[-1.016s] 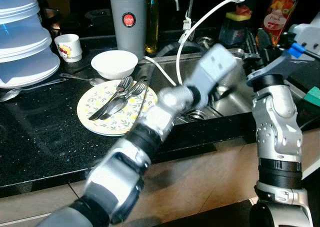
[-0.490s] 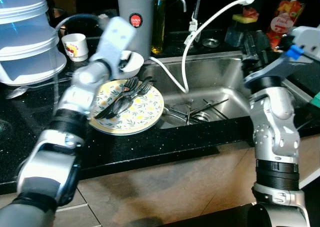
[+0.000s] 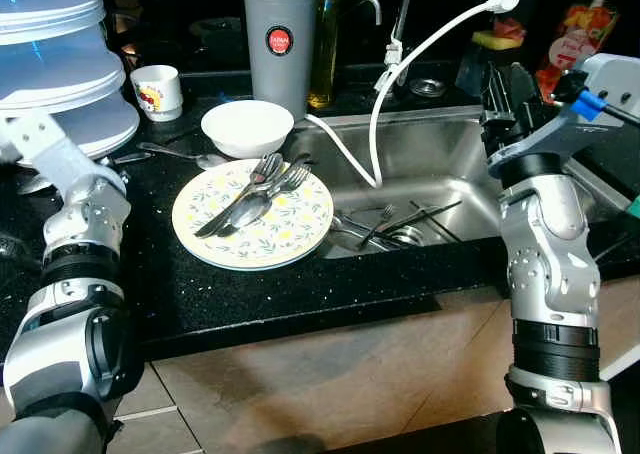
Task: Kitchen organization
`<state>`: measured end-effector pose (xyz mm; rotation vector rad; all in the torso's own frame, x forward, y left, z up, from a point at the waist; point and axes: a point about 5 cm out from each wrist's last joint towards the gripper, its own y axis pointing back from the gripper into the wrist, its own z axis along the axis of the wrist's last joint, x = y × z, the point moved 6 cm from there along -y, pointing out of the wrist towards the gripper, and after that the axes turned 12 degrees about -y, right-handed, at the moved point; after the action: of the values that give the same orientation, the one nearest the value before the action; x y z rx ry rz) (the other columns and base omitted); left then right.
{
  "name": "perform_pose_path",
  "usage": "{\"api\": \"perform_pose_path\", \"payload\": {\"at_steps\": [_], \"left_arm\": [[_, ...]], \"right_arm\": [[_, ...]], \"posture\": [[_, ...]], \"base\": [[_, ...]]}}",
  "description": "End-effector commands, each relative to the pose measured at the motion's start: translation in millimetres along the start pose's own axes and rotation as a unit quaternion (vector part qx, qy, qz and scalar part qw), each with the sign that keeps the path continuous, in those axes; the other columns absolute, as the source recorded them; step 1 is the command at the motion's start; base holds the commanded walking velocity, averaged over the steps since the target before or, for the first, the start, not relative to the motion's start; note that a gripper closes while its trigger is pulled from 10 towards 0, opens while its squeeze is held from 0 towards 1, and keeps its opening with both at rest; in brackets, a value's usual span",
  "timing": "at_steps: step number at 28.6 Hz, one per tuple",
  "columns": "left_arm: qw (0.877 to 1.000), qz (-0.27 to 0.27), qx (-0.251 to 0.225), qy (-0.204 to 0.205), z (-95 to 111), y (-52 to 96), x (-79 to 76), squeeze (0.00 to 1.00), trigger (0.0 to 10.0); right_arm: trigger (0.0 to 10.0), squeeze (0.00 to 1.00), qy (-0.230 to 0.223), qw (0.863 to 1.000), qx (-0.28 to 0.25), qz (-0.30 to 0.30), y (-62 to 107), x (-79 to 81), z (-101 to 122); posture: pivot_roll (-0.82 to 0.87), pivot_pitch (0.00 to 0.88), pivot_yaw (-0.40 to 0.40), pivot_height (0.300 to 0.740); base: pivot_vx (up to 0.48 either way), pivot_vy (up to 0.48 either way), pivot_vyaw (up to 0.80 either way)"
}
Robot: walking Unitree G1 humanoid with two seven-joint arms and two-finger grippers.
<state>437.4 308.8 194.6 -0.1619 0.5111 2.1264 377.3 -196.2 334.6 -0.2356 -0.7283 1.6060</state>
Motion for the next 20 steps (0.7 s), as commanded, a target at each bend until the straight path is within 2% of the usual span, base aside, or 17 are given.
{"api": "perform_pose_path", "payload": {"at_steps": [1, 6, 7, 9, 12, 13, 14, 15, 16, 17, 18, 19, 20], "left_arm": [[0.999, 0.004, 0.014, 0.043, 3.6, -0.9, -0.8, 0.00, 10.0], [0.997, 0.017, 0.019, 0.076, 7.2, -1.6, 2.2, 0.00, 10.0], [0.995, 0.023, 0.018, 0.091, 14.2, -1.1, 1.8, 0.00, 10.0], [0.995, 0.026, 0.016, 0.091, 17.4, 0.1, -0.9, 0.00, 10.0], [0.997, 0.019, 0.003, 0.069, 21.2, 1.7, -8.3, 0.00, 10.0], [0.999, -0.002, -0.041, 0.000, 32.8, 5.4, -23.1, 0.00, 10.0], [0.999, -0.002, -0.041, 0.000, 32.8, 5.4, -23.1, 0.00, 10.0], [0.998, -0.010, -0.056, -0.025, 36.8, 7.0, -28.6, 0.00, 10.0], [0.989, -0.043, -0.103, -0.095, 48.4, 13.4, -47.1, 0.00, 10.0], [0.989, -0.043, -0.103, -0.095, 48.4, 13.4, -47.1, 0.00, 10.0], [0.970, -0.086, -0.152, -0.168, 58.4, 22.7, -69.5, 0.00, 10.0], [0.970, -0.086, -0.152, -0.168, 58.4, 22.7, -69.5, 0.00, 10.0], [0.940, -0.143, -0.195, -0.240, 64.2, 35.1, -95.5, 0.00, 10.0]], "right_arm": [[10.0, 0.00, 0.000, 1.000, 0.008, -0.003, 1.3, -2.4, -2.4], [10.0, 0.00, 0.002, 1.000, 0.007, -0.003, 2.8, -2.8, -0.5], [10.0, 0.00, 0.006, 1.000, 0.008, -0.003, 4.0, -2.6, 1.2], [10.0, 0.00, 0.008, 1.000, 0.011, -0.001, 6.3, -1.1, 1.5], [10.0, 0.00, 0.011, 1.000, 0.019, 0.003, 9.1, 1.5, -2.4], [10.0, 0.00, 0.017, 1.000, 0.026, 0.004, 12.4, 2.9, -5.5], [10.0, 0.00, 0.017, 1.000, 0.026, 0.004, 12.4, 2.9, -5.5], [10.0, 0.00, 0.019, 0.999, 0.027, 0.004, 13.4, 3.0, -5.8], [10.0, 0.00, 0.021, 0.999, 0.027, -0.001, 14.1, 0.7, -5.3], [10.0, 0.00, 0.021, 0.999, 0.027, -0.001, 14.1, 0.7, -5.3], [10.0, 0.00, 0.023, 0.999, 0.026, -0.006, 14.2, -2.1, -4.4], [10.0, 0.00, 0.023, 0.999, 0.026, -0.006, 14.2, -2.1, -4.4], [10.0, 0.00, 0.025, 0.999, 0.025, -0.011, 14.4, -4.9, -3.4]], "posture": [[0.00, 0.000, -0.024, 0.740], [-0.01, 0.004, -0.026, 0.740], [-0.02, 0.025, -0.026, 0.740], [-0.02, 0.040, -0.028, 0.740], [-0.02, 0.054, -0.025, 0.740], [-0.03, 0.061, -0.015, 0.740], [-0.03, 0.061, -0.015, 0.740], [-0.03, 0.061, -0.015, 0.740], [-0.04, 0.062, -0.012, 0.740], [-0.04, 0.062, -0.012, 0.740], [-0.04, 0.062, -0.012, 0.740], [-0.04, 0.062, -0.012, 0.740], [-0.03, 0.061, -0.009, 0.740]], "base": [[0.000, 0.000, 0.00], [0.000, 0.000, 0.00], [0.000, 0.000, 0.00], [0.000, 0.000, 0.00], [0.000, 0.000, 0.00], [0.000, 0.000, 0.00], [0.000, 0.000, 0.00], [0.000, 0.000, 0.00], [0.000, 0.000, 0.00], [0.000, 0.000, 0.00], [0.000, 0.000, 0.00], [0.000, 0.000, 0.00], [0.000, 0.000, 0.00]]}}
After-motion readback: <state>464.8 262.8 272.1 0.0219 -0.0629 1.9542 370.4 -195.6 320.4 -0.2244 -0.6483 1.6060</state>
